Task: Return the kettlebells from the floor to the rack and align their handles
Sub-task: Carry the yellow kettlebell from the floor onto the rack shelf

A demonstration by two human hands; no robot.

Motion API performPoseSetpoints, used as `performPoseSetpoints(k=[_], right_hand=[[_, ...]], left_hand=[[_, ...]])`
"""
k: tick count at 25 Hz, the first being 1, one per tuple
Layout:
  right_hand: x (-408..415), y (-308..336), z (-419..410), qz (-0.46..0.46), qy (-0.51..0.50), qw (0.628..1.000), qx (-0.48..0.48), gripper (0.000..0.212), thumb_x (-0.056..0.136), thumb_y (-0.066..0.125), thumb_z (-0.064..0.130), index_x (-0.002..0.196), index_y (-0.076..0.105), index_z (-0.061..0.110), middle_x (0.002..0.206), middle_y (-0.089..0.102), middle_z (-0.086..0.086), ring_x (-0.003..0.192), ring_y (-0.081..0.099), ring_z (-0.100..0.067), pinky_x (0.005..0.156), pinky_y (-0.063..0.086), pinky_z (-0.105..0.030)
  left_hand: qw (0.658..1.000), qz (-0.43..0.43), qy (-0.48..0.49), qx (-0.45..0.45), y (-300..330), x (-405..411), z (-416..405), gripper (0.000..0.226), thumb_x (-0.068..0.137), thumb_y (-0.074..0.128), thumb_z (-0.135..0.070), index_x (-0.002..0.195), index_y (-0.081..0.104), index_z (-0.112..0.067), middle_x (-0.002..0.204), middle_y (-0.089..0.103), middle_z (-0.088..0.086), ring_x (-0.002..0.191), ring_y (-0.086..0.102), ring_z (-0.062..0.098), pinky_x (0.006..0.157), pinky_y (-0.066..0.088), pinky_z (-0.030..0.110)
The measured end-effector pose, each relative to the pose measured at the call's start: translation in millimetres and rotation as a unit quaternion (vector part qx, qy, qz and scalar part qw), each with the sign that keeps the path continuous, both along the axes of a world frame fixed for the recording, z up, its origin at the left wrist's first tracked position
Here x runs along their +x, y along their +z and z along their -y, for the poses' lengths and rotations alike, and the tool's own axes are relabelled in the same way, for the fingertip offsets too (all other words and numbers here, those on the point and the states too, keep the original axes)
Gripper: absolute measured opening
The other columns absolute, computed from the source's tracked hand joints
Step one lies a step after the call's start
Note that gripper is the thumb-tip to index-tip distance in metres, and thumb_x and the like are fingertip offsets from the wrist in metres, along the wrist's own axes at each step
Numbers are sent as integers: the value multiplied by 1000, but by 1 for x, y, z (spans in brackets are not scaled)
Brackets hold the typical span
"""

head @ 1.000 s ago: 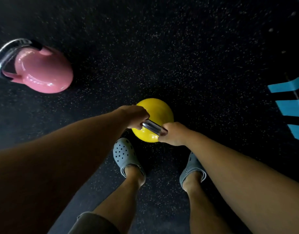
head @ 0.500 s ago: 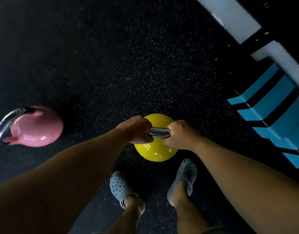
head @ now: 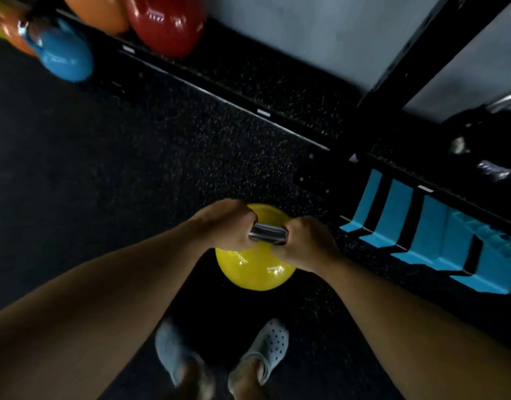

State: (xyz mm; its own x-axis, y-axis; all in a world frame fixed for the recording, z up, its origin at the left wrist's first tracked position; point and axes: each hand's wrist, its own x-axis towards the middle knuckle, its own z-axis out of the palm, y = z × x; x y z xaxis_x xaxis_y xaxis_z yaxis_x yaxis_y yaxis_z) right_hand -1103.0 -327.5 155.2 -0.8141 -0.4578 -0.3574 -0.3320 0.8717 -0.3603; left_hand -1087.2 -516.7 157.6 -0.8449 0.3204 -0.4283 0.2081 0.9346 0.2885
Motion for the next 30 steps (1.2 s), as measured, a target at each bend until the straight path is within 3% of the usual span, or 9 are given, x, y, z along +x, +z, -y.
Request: performPoseSetpoints(k=[3,6,9,14,22,30], right_hand=[[-56,27,25,-59,-25,998,7,32,69,67,41,81,69,11,82,71,-15,80,68,-38,62,52,-36],[-103,46,44,-97,-56,994,12,29,72,65,41,81,69,14,81,72,-12,81,68,-36,64,55,-37],[-150,62,61,-140,-93,986,13,29,73,62,42,87,72,17,82,73,-9,80,69,-33,65,56,-36],[-223,85,74,-211,-143,967,22,29,75,63,41,92,71,19,90,73,-12,85,68,-39,66,51,-35],[-309,81,54,-228,-217,949,-6,34,73,62,30,105,69,20,95,74,-13,92,69,-37,72,58,-39],[-355,84,53,-202,-241,949,-29,17,77,62,15,92,69,15,90,71,-17,89,65,-39,69,51,-36]], left_hand=[[998,-57,-13,8,25,-62,25,29,77,61,-42,84,70,-14,87,73,13,83,69,37,63,47,33],[994,-103,-49,0,46,-120,44,25,79,60,-39,81,68,-15,87,72,13,82,68,37,61,42,32],[986,-140,-87,-14,65,-181,60,24,81,59,-38,85,67,-15,92,72,13,86,68,37,62,39,31],[966,-233,-111,-23,93,-264,70,33,84,57,-41,96,68,-13,99,72,17,94,67,44,73,53,42],[965,-249,-83,25,91,-349,38,32,85,61,-33,108,66,-11,108,70,22,102,65,44,80,53,44],[974,-208,-16,82,79,-401,31,23,80,56,-14,101,65,-12,107,68,23,103,62,46,78,53,44]])
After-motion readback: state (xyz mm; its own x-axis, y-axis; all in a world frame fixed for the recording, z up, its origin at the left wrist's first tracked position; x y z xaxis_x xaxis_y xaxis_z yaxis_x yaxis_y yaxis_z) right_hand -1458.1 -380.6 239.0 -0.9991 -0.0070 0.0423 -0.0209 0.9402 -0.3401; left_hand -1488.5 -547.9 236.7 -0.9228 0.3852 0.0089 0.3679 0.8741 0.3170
